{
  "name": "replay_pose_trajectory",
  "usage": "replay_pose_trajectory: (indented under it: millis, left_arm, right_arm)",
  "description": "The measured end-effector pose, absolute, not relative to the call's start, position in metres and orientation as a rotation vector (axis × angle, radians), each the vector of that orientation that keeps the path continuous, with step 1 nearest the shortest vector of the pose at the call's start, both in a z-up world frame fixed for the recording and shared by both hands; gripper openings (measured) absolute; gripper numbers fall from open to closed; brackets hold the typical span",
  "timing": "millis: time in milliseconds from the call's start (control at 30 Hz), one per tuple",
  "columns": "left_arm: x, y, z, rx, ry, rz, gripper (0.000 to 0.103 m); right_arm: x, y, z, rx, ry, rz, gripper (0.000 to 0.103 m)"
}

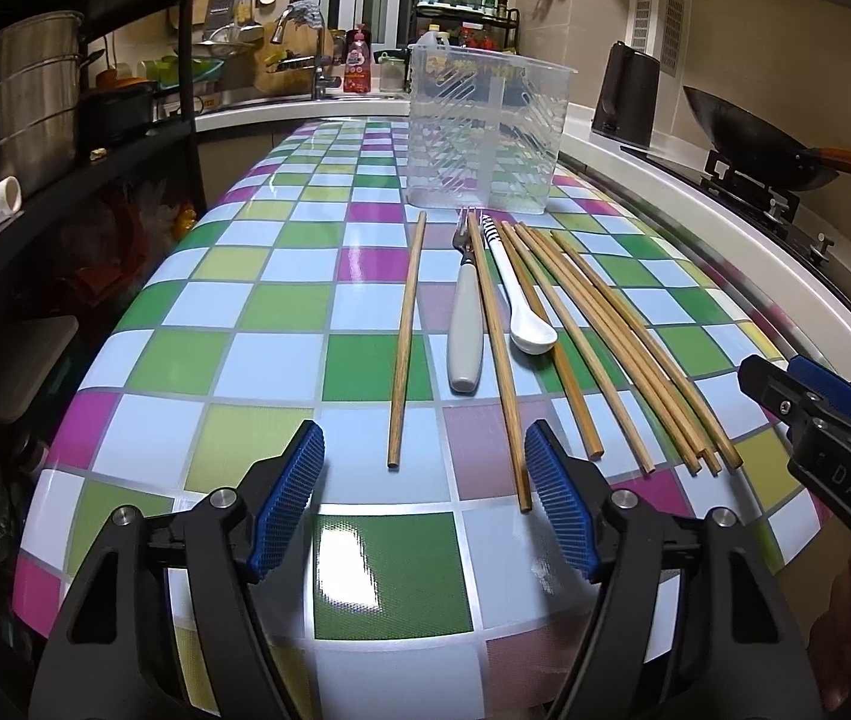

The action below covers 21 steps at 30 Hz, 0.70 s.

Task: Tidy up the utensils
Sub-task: 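Move both tools down toward the row of bamboo chopsticks, then close the left tool on a bamboo chopstick while the right tool closes on another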

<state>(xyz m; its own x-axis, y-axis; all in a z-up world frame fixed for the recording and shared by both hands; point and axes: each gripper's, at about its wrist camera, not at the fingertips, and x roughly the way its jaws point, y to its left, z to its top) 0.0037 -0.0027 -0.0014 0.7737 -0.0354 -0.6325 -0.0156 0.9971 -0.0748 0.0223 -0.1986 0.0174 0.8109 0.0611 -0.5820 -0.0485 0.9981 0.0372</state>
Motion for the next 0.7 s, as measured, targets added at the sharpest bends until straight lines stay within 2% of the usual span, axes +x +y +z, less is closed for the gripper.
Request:
replay_pose_trajectory:
  millis: [67,133,200,233,700]
  left_arm:
    - [0.004,-0.001,-0.001,-0.080,0.686,-0.008,0.066]
    - [0.005,0.002,-0.001,-0.086,0.685,0.001,0.057]
    - [0.006,0.010,-0.001,-0.102,0.684,0.026,0.041]
    - [0.008,0.013,-0.002,-0.115,0.685,0.036,0.038]
    - [0.018,0.010,-0.008,-0.107,0.689,0.025,0.038]
  right_arm:
    - [0.025,-0.198,0.015,0.019,0.632,0.065,0.048]
    - [0.027,-0.197,0.013,0.023,0.643,0.073,0.046]
    - [0.029,-0.196,0.011,0.024,0.653,0.082,0.045]
    - [0.030,-0.195,0.010,0.022,0.656,0.088,0.043]
    - [0.039,-0.191,-0.005,0.010,0.713,0.123,0.034]
